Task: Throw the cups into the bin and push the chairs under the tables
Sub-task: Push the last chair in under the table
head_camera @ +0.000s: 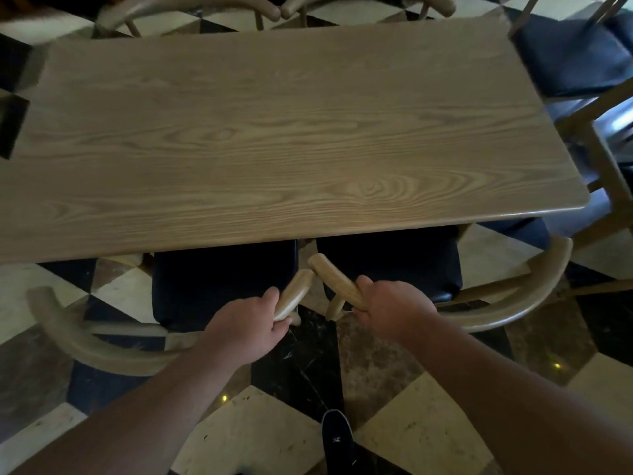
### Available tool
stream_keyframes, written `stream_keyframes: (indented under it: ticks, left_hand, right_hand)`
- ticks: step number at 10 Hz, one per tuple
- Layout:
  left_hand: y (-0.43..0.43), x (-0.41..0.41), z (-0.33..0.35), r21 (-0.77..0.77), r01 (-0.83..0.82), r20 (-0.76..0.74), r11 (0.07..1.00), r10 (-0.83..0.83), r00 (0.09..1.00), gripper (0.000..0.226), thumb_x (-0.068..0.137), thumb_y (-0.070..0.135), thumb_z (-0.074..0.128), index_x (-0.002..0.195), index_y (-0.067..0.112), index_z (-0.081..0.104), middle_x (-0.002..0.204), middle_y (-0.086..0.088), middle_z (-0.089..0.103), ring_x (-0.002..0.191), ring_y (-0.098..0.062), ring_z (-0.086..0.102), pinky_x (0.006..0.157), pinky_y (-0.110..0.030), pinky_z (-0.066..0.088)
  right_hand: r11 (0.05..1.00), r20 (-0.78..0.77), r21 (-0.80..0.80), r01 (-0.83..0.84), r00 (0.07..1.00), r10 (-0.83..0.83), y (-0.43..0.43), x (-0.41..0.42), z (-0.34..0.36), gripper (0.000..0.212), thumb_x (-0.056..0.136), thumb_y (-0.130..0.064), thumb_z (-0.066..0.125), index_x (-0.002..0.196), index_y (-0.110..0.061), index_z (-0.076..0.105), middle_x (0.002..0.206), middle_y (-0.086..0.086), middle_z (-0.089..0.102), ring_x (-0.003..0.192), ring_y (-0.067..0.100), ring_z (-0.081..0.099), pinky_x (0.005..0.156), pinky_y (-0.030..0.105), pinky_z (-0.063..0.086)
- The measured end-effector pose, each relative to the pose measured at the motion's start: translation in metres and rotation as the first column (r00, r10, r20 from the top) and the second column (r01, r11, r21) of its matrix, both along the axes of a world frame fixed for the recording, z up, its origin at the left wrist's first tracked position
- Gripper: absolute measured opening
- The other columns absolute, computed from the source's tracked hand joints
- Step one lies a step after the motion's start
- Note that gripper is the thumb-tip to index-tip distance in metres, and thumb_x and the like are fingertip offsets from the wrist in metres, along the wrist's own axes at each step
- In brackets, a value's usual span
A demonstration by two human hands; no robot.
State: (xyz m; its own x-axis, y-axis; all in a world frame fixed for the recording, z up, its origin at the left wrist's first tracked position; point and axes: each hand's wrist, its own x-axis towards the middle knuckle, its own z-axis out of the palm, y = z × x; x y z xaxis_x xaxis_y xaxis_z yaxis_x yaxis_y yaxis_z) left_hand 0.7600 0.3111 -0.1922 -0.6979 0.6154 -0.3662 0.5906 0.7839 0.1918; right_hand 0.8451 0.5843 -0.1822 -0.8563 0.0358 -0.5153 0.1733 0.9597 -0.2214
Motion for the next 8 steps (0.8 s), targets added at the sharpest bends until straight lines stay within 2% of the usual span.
stream_keyframes:
  ticks: [1,3,4,5,6,7,8]
  left_hand:
    - [-0.001,-0.002,-0.001,-0.001,-0.003,0.032,1.0,0.003,0.999,0.041,0.102,0.063,0.046,0.122,0.027,0.047,0.072,0.01,0.057,0.054,-0.006,0.058,0.048,-0.025,0.049]
    - [0.0,-0.003,0.004,0.001,0.001,0.063,1.0,-0.001,0.998,0.04,0.103,0.062,0.045,0.122,0.027,0.045,0.075,0.009,0.058,0.056,-0.007,0.058,0.047,-0.023,0.04]
    - [0.0,-0.005,0.008,0.005,0.019,0.059,1.0,-0.019,0.998,0.041,0.103,0.061,0.046,0.124,0.026,0.046,0.075,0.008,0.058,0.057,-0.008,0.059,0.047,-0.024,0.041]
    - [0.001,-0.002,0.009,0.002,-0.004,0.073,1.0,0.004,0.997,0.041,0.103,0.061,0.046,0.124,0.026,0.046,0.076,0.008,0.059,0.057,-0.008,0.059,0.048,-0.025,0.04]
    - [0.002,-0.004,0.012,-0.011,-0.02,0.111,1.0,0.021,0.994,0.037,0.102,0.062,0.048,0.115,0.028,0.045,0.08,0.008,0.06,0.06,-0.008,0.061,0.05,-0.028,0.043]
    - [0.004,-0.006,0.015,-0.051,-0.023,0.2,0.998,0.033,0.979,0.043,0.101,0.069,0.043,0.115,0.028,0.048,0.095,0.008,0.06,0.077,-0.011,0.062,0.065,-0.034,0.051]
    - [0.001,-0.013,0.022,-0.082,0.025,0.089,0.996,-0.017,0.996,0.077,0.094,0.082,0.03,0.149,0.029,0.044,0.139,0.004,0.054,0.122,-0.021,0.054,0.099,-0.045,0.047]
  right_hand:
    - [1.0,0.0,-0.015,-0.005,1.0,0.005,0.002,-0.002,-0.003,0.024,0.102,-0.049,0.057,0.112,-0.032,0.043,0.08,-0.009,0.059,0.064,0.011,0.06,0.055,0.033,0.048]
    - [0.999,-0.009,0.015,0.029,1.0,-0.029,-0.003,0.0,0.002,0.023,0.101,-0.049,0.058,0.11,-0.033,0.044,0.081,-0.008,0.06,0.068,0.011,0.061,0.066,0.039,0.058]
    - [0.997,-0.018,0.031,0.067,0.998,-0.066,-0.009,0.001,0.006,0.022,0.1,-0.048,0.059,0.112,-0.033,0.047,0.081,-0.007,0.061,0.068,0.012,0.062,0.069,0.04,0.06]
    - [0.996,-0.037,0.05,0.074,0.997,-0.072,-0.01,0.003,0.007,0.02,0.1,-0.047,0.06,0.107,-0.034,0.046,0.079,-0.007,0.061,0.066,0.01,0.061,0.066,0.037,0.057]
    - [0.996,-0.013,0.039,0.08,0.997,-0.079,-0.011,0.001,0.009,0.023,0.099,-0.05,0.06,0.109,-0.034,0.048,0.081,-0.008,0.062,0.068,0.011,0.062,0.068,0.038,0.059]
    - [0.996,0.016,0.056,0.064,0.998,-0.065,-0.012,0.003,0.011,0.042,0.097,-0.065,0.054,0.12,-0.031,0.051,0.097,-0.006,0.063,0.086,0.016,0.064,0.08,0.043,0.058]
    - [0.993,-0.067,0.118,0.007,0.998,0.001,-0.016,0.003,0.018,0.078,0.094,-0.082,0.038,0.156,-0.035,0.034,0.15,0.002,0.051,0.14,0.029,0.046,0.115,0.051,0.039]
